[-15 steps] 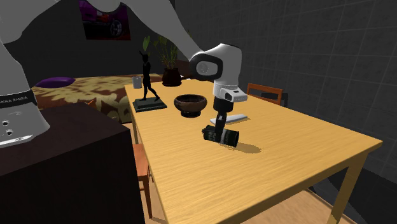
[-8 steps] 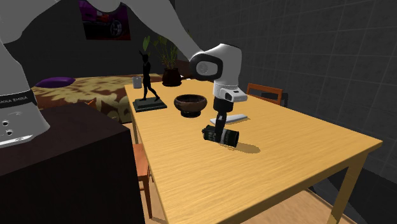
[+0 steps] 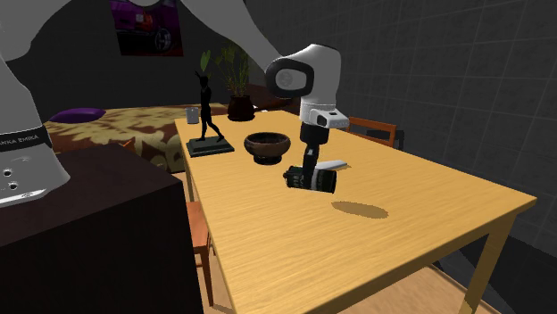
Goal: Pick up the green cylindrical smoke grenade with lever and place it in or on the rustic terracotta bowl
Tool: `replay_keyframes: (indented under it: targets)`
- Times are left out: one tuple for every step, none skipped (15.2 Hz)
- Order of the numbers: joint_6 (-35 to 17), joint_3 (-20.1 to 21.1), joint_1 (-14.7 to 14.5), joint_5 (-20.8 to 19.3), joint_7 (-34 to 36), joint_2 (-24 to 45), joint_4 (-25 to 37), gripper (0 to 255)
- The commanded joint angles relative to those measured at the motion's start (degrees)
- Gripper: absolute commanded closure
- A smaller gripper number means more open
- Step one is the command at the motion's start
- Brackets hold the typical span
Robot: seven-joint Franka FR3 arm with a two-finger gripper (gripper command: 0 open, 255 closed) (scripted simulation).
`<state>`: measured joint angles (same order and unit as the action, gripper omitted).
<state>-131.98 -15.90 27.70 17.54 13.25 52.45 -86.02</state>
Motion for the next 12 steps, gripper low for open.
replay_keyframes:
  targets:
    - [0.7,-0.3,-0.3,-0.2,0.2,-1.4,-0.7,255]
    - [1.1,-0.4,-0.4,-0.4,0.2,-2.0,-0.9,255]
    - [1.5,-0.5,-0.5,-0.5,0.3,-2.6,-1.1,255]
    - [1.9,-0.7,-0.6,-0.6,0.3,-3.2,-1.3,255]
    - [2.3,-0.8,-0.7,-0.7,0.4,-3.7,-1.5,255]
    - [2.7,-0.9,-0.8,-0.9,0.4,-4.3,-1.6,255]
    - [3.1,-1.1,-0.9,-1.0,0.5,-4.8,-1.8,255]
    - [3.5,-1.2,-1.0,-1.1,0.6,-5.4,-1.9,255]
    - [3.9,-1.3,-1.1,-1.3,0.6,-5.9,-2.0,255]
    - [4.4,-1.5,-1.2,-1.4,0.7,-6.5,-2.1,255]
    - [4.8,-1.6,-1.3,-1.5,0.8,-7.0,-2.2,255]
    - [5.2,-1.7,-1.4,-1.7,0.8,-7.5,-2.3,255]
